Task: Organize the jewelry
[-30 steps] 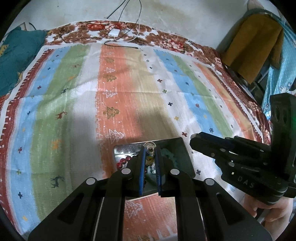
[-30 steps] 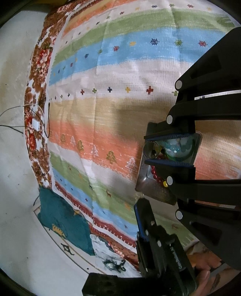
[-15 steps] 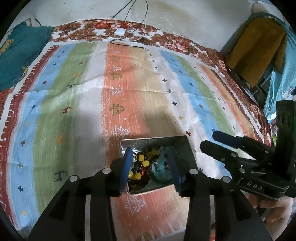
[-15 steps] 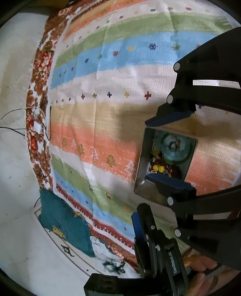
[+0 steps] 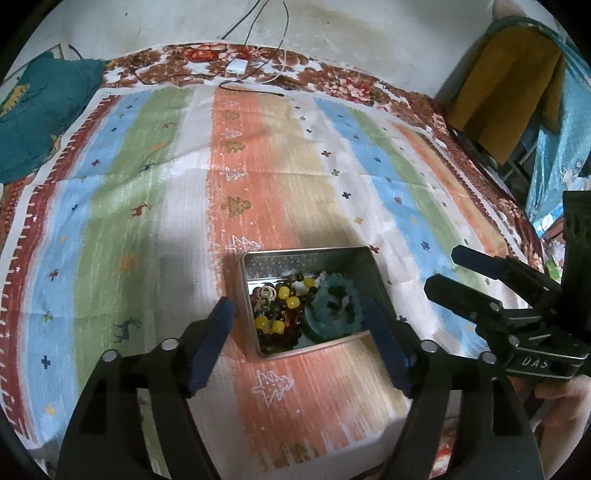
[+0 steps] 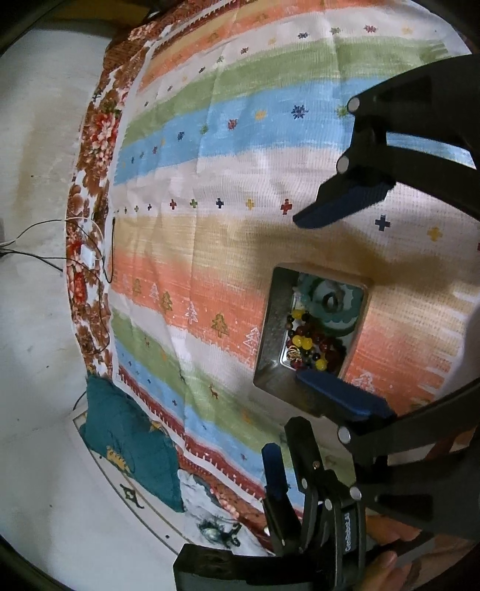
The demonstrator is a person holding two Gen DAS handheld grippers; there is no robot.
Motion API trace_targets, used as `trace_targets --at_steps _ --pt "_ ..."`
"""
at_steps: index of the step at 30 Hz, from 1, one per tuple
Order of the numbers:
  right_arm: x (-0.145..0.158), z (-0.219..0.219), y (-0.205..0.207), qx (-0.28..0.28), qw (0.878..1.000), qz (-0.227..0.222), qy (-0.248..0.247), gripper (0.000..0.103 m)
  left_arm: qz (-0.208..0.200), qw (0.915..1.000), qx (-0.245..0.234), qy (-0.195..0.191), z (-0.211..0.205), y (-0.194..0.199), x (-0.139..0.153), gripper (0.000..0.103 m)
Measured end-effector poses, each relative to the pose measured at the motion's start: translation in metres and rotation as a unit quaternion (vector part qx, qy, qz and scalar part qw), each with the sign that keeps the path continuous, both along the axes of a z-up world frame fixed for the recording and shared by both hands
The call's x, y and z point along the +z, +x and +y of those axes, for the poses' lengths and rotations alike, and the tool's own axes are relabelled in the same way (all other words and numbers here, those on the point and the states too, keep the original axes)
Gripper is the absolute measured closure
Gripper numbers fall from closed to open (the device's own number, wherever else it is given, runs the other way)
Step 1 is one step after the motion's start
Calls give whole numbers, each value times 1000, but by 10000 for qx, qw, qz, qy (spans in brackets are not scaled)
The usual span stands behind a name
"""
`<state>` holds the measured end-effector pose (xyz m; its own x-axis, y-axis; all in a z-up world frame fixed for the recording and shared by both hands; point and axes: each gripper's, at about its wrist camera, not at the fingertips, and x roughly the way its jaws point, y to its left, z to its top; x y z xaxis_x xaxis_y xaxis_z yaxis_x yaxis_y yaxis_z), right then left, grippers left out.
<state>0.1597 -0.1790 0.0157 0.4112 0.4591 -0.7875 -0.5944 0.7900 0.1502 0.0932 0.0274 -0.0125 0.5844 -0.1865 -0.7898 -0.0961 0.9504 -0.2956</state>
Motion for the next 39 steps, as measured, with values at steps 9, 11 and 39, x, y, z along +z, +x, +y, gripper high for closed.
trace_targets --at_steps 9,11,39 --pt "0 -11 -16 60 9998 -189 -23 10 -78 9999 -40 107 -5 -16 -1 9" --pt "1 -13 -20 89 9997 -226 12 8 -141 9998 -57 147 -7 -22 -1 6" --pt "8 -37 -75 173 9962 -780 331 6 -851 9906 91 1068 -26 -71 4 6"
